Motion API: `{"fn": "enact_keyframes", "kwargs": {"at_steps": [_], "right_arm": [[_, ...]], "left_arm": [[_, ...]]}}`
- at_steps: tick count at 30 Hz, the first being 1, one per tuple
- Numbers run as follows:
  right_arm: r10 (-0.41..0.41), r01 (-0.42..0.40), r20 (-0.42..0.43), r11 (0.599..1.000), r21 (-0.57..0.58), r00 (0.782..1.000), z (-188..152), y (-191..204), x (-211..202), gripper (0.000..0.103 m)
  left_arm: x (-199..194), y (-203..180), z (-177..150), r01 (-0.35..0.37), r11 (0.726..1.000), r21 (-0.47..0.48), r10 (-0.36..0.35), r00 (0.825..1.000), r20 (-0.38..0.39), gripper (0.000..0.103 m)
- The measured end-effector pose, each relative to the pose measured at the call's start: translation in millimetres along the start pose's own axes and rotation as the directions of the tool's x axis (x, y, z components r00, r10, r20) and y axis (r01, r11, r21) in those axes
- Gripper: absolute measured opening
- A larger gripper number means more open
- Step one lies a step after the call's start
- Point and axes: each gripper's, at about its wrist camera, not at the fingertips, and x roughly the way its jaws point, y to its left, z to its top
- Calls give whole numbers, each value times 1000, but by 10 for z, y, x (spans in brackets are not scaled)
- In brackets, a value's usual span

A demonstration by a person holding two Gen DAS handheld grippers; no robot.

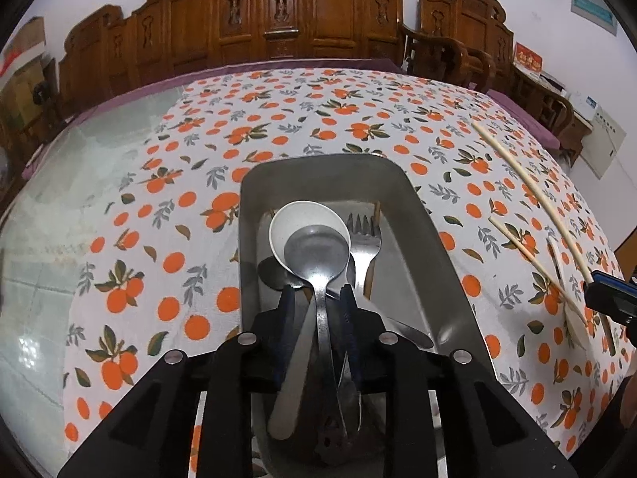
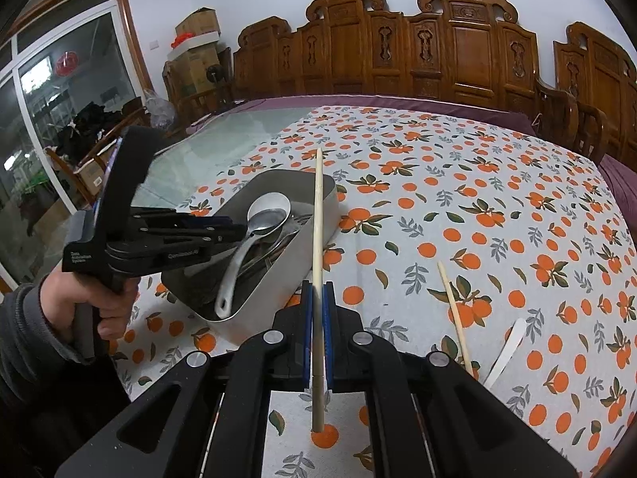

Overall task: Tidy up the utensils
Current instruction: 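Lower the metal spoon into the grey tray and open the left gripper, then lower the wooden chopstick into the grey tray with the right gripper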

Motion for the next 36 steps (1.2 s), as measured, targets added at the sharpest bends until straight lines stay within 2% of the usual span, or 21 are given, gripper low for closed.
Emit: {"fn": "enact_keyframes", "kwargs": {"at_steps": [2,4,8,11,12,13,15,20,22,24,30,36], "right_arm": [[-1,1,-2,1000,1,1000,-5,2,9,6],[-3,3,-5,1000,-1,1000,-9,11,21,6],[-6,6,-9,1000,5,1000,-11,24,34,6],[0,0,-9,1000,22,1000,-1,48,44,6],[2,-2,-9,1000,24,1000,8,59,54,6],[2,-2,-10,1000,25,1000,24,82,72,6],[6,-6,-11,999,33,1000,65,132,115,6],[31,-31,-21,999,21,999,157,346,303,6],[49,-48,-29,998,29,998,198,411,403,6],[55,-54,-37,998,31,998,230,466,482,6],[80,-77,-61,995,60,995,333,590,769,6],[70,-64,-77,995,76,995,385,693,996,6]], "left_arm": [[-41,-11,8,4,1000,8,-4,1000,9,23],[-89,-20,15,3,1000,17,-4,1000,24,31],[-163,3,43,3,1000,22,-4,999,44,39],[-207,49,81,3,1000,11,-4,998,59,48],[-231,66,95,2,1000,8,-2,998,68,55],[-252,82,104,-1,1000,6,0,997,79,58],[-289,121,126,-15,1000,2,15,995,95,60],[-367,281,161,-29,999,-31,33,991,127,75],[-388,338,170,-45,998,-40,50,989,138,86],[-407,400,177,-67,996,-56,74,987,145,90],[-435,552,195,-78,993,-94,90,986,140,92],[-476,646,182,-87,990,-114,103,984,146,92]]}}
